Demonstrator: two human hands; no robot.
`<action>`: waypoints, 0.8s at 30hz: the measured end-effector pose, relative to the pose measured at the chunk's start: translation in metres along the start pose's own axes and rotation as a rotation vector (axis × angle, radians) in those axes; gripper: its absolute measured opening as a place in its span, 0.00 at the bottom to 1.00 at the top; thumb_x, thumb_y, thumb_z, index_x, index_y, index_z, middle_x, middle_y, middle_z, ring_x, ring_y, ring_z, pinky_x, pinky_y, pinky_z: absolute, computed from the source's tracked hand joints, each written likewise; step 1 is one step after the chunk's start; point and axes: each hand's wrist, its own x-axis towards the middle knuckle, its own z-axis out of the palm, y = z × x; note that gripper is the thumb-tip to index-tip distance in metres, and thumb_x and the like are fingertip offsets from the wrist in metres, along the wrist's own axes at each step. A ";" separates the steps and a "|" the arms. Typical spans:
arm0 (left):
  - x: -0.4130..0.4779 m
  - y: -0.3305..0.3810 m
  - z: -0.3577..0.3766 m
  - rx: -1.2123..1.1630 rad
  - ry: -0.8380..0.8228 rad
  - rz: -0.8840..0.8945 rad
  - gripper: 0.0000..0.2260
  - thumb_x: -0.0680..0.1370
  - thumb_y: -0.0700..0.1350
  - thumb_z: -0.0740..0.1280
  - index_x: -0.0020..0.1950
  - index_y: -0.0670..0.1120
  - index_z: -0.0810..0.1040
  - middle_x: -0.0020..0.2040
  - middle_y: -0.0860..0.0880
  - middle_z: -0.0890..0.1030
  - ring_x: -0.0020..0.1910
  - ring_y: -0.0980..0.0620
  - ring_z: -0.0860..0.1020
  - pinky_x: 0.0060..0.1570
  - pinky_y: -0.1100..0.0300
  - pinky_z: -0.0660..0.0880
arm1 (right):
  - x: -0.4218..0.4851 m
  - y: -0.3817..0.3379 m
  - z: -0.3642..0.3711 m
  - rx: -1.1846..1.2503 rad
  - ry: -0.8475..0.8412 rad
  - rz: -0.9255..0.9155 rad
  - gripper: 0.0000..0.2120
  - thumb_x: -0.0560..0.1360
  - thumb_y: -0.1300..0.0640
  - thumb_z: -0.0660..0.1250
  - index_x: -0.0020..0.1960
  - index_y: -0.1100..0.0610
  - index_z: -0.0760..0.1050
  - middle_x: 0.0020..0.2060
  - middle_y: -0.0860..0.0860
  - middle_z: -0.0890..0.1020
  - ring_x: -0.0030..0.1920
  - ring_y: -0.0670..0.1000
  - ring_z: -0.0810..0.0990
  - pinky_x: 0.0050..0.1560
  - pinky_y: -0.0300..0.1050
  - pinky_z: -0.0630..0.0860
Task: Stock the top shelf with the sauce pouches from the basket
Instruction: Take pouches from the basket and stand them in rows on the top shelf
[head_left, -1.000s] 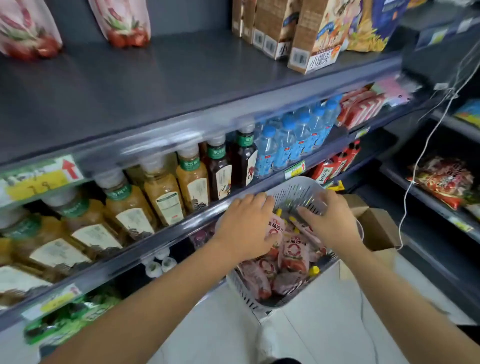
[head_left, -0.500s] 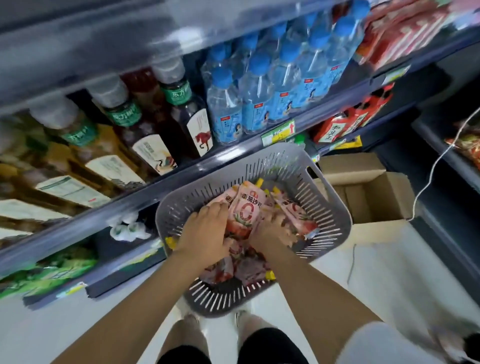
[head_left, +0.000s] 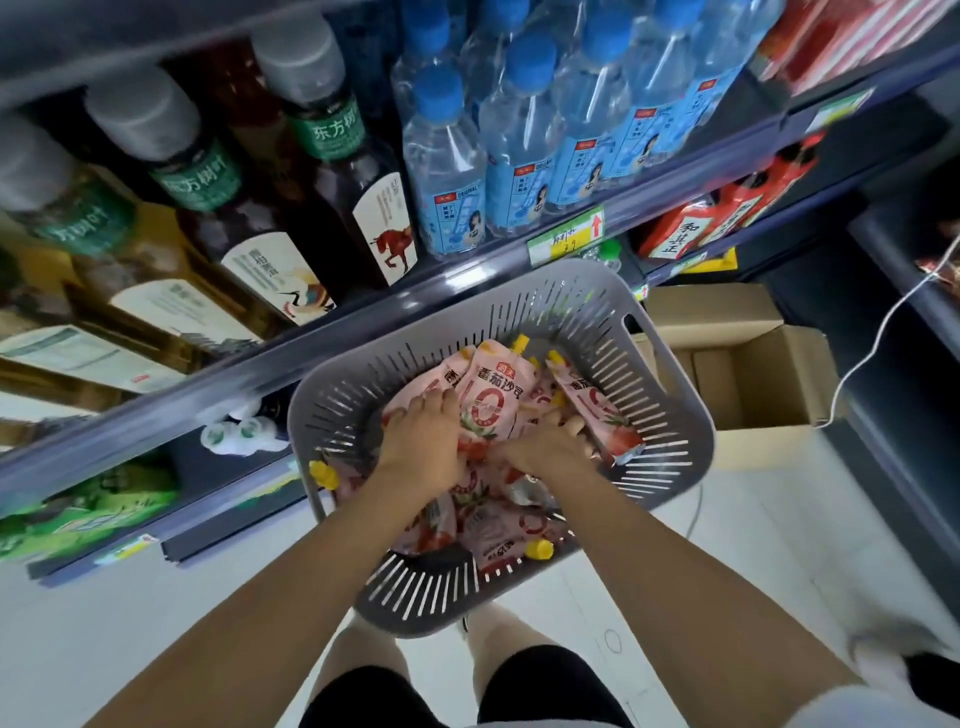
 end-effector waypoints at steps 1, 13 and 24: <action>0.007 0.003 0.005 -0.022 0.001 -0.011 0.35 0.73 0.50 0.70 0.75 0.43 0.58 0.70 0.43 0.67 0.68 0.44 0.67 0.64 0.49 0.68 | -0.002 0.002 -0.005 0.054 -0.035 -0.017 0.59 0.57 0.36 0.71 0.76 0.56 0.45 0.73 0.57 0.51 0.73 0.63 0.53 0.68 0.58 0.63; 0.070 0.048 0.043 0.024 0.045 -0.062 0.48 0.74 0.62 0.66 0.78 0.41 0.40 0.73 0.39 0.54 0.70 0.39 0.60 0.55 0.44 0.74 | -0.051 0.038 -0.057 1.333 -0.642 -0.189 0.14 0.60 0.55 0.64 0.43 0.62 0.74 0.37 0.55 0.76 0.36 0.54 0.73 0.40 0.43 0.69; 0.049 0.037 0.030 -0.167 -0.249 -0.271 0.52 0.67 0.55 0.76 0.78 0.49 0.43 0.75 0.36 0.52 0.71 0.35 0.62 0.65 0.40 0.69 | -0.060 0.045 -0.064 1.639 -0.835 -0.295 0.26 0.72 0.41 0.58 0.52 0.61 0.83 0.48 0.59 0.81 0.49 0.57 0.77 0.54 0.51 0.71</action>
